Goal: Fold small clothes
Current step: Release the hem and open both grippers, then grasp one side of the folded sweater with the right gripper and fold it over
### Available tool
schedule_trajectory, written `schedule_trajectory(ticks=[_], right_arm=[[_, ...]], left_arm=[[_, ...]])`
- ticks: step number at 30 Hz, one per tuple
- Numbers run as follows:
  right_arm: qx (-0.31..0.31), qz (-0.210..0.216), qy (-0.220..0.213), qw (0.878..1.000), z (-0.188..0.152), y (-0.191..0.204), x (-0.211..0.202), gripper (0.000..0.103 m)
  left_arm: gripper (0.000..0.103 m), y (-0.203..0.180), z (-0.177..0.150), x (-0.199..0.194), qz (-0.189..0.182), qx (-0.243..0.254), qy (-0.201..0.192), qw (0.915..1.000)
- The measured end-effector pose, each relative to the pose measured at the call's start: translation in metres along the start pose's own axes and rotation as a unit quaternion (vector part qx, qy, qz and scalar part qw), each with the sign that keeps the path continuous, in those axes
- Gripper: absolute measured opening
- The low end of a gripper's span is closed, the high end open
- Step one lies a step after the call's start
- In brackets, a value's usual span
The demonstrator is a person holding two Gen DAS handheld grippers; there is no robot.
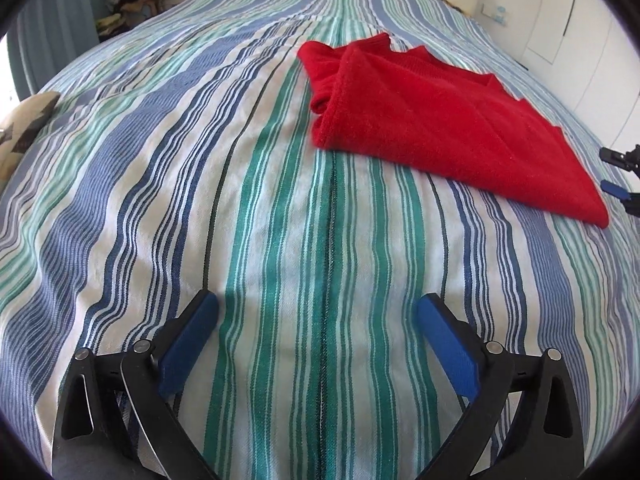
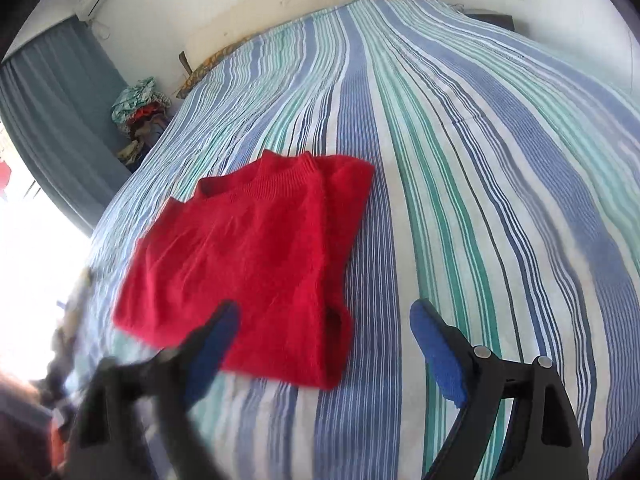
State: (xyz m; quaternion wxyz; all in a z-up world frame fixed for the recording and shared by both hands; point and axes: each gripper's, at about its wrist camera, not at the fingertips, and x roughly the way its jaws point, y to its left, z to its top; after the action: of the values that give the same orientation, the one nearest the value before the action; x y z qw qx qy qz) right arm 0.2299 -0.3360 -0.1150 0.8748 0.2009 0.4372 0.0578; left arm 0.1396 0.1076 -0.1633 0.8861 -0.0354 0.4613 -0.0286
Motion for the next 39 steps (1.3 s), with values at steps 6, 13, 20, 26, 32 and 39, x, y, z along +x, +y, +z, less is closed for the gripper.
schedule_trajectory(ticks=[6, 13, 20, 26, 32, 39], right_arm=[[0.105, 0.063, 0.027, 0.992, 0.026, -0.023, 0.070, 0.059], [0.082, 0.038, 0.040, 0.995, 0.038, 0.002, 0.072, 0.009], [-0.029, 0.067, 0.041, 0.996, 0.080, 0.154, 0.054, 0.009], [-0.115, 0.063, 0.087, 0.988, 0.063, 0.279, 0.131, 0.009], [-0.033, 0.186, 0.187, 0.964, 0.033, 0.301, 0.194, 0.042], [-0.094, 0.197, 0.089, 0.972, 0.055, 0.283, 0.122, 0.067]], left_arm=[[0.102, -0.002, -0.004, 0.001, -0.003, 0.013, -0.012, 0.9998], [0.102, 0.003, 0.002, 0.002, -0.019, 0.005, 0.007, 0.9998], [0.102, 0.006, 0.003, 0.002, -0.033, 0.002, 0.013, 0.9994], [0.102, 0.006, -0.002, 0.000, -0.037, 0.018, 0.005, 0.9991], [0.102, 0.005, -0.004, -0.003, -0.041, 0.018, 0.005, 0.9990], [0.102, 0.007, -0.004, -0.004, -0.046, 0.016, 0.001, 0.9988]])
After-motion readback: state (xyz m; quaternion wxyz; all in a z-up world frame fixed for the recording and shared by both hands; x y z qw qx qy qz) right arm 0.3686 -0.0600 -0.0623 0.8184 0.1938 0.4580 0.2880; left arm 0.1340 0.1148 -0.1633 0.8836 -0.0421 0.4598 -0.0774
